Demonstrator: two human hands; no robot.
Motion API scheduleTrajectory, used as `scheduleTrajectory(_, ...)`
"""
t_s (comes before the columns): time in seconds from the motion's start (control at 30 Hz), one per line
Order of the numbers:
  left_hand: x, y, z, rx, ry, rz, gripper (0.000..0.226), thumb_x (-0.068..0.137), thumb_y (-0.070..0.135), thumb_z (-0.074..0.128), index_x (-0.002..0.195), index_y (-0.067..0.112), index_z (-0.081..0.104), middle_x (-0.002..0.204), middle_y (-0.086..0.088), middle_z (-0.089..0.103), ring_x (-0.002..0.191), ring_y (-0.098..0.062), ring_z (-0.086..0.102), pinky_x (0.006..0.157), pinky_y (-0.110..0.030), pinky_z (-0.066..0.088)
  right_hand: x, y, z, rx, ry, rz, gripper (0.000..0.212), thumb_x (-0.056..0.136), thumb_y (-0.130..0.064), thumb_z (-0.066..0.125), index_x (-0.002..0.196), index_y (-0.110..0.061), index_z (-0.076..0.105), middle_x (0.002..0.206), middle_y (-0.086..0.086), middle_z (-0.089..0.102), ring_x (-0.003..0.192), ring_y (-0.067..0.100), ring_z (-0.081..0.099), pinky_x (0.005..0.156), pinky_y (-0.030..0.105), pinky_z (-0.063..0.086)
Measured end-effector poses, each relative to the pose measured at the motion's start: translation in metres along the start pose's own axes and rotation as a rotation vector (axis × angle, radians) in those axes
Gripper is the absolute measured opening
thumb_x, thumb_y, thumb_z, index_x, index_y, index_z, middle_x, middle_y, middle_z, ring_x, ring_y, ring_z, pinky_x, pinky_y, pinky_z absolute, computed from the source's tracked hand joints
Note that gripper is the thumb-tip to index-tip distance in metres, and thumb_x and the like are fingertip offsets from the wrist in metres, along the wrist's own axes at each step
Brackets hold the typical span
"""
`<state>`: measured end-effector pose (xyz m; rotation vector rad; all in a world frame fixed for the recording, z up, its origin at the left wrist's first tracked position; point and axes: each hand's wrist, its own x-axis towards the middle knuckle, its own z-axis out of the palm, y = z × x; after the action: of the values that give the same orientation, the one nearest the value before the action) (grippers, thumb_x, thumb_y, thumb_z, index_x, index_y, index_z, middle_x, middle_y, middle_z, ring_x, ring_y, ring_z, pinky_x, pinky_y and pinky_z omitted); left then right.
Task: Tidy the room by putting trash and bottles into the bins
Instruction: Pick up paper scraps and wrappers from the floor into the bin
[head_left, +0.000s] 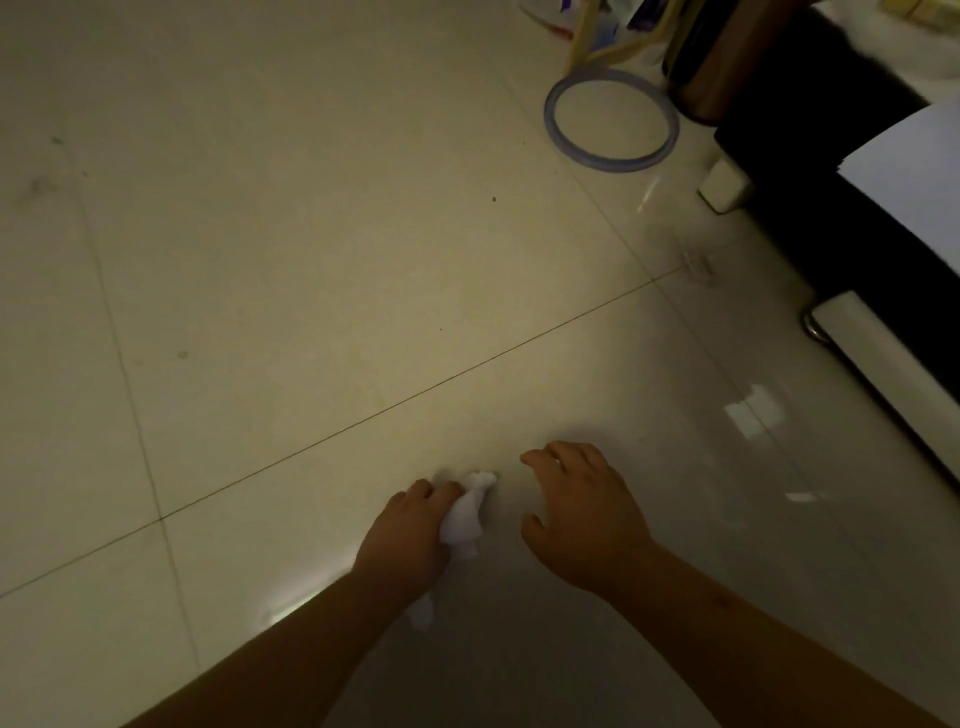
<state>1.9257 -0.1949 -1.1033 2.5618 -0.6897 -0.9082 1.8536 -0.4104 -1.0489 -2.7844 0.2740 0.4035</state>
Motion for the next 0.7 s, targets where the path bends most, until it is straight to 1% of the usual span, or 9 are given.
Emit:
scheduleTrajectory(0.1,-0.001,-0.012,-0.026,0.007,0.048,0.024,0.066,0.072,0.033,0.073,0.13,0.044,0.044,0.114,0.006,0.054,0.097,-0.021,0.057,0.079,-0.034,0.049,0.005,-0.005,0.002,0.005,0.0,-0.02,0.062,0.076,-0.048,0.054,0.135,-0.033,0.041,0.136,-0.002,0.047,0.125,0.023,0.039,0.098,0.042,0.043)
scheduleTrajectory(0.2,-0.007,-0.028,-0.055,0.024,0.091,0.023,0.069,0.069,0.03,0.069,0.131,0.043,0.042,0.107,0.006,0.056,0.091,-0.021,0.058,0.074,-0.032,0.047,0.018,-0.02,0.007,0.025,-0.015,-0.054,0.062,0.076,-0.051,0.055,0.134,-0.035,0.038,0.135,-0.003,0.046,0.124,0.023,0.038,0.098,0.041,0.042)
scheduleTrajectory(0.3,-0.018,-0.043,-0.072,0.022,0.133,-0.011,0.07,0.069,0.029,0.067,0.132,0.042,0.04,0.107,0.005,0.057,0.09,-0.02,0.058,0.075,-0.033,0.05,0.035,-0.039,0.02,0.07,-0.053,-0.07,0.064,0.078,-0.052,0.055,0.137,-0.034,0.038,0.138,-0.003,0.044,0.125,0.023,0.039,0.1,0.042,0.041)
scheduleTrajectory(0.4,-0.029,-0.056,-0.074,-0.004,0.146,-0.042,0.07,0.069,0.032,0.066,0.131,0.045,0.037,0.107,0.009,0.055,0.09,-0.017,0.057,0.076,-0.029,0.047,0.053,-0.054,0.04,0.059,-0.082,-0.097,0.064,0.079,-0.05,0.055,0.139,-0.034,0.037,0.141,-0.002,0.043,0.126,0.024,0.039,0.101,0.042,0.041)
scheduleTrajectory(0.5,-0.039,-0.068,-0.069,-0.027,0.156,-0.057,0.067,0.07,0.035,0.062,0.13,0.047,0.035,0.108,0.01,0.054,0.09,-0.015,0.055,0.076,-0.026,0.043,0.067,-0.062,0.061,0.045,-0.14,-0.121,0.063,0.078,-0.043,0.059,0.137,-0.035,0.039,0.14,-0.003,0.043,0.124,0.024,0.039,0.098,0.042,0.043)
scheduleTrajectory(0.57,-0.045,-0.074,-0.065,-0.043,0.157,-0.068,0.067,0.071,0.036,0.062,0.131,0.047,0.034,0.109,0.011,0.054,0.09,-0.014,0.053,0.075,-0.026,0.042,0.07,-0.066,0.074,0.004,-0.161,-0.131,0.058,0.077,-0.035,0.06,0.132,-0.034,0.044,0.135,-0.003,0.043,0.12,0.025,0.04,0.095,0.04,0.044)
scheduleTrajectory(0.7,-0.051,-0.083,-0.062,-0.067,0.18,-0.104,0.068,0.071,0.038,0.063,0.13,0.048,0.031,0.108,0.011,0.054,0.091,-0.015,0.056,0.076,-0.026,0.045,0.071,-0.069,0.092,0.007,-0.137,-0.131,0.034,0.078,-0.021,0.058,0.111,-0.026,0.056,0.121,0.001,0.048,0.11,0.026,0.042,0.086,0.037,0.044)
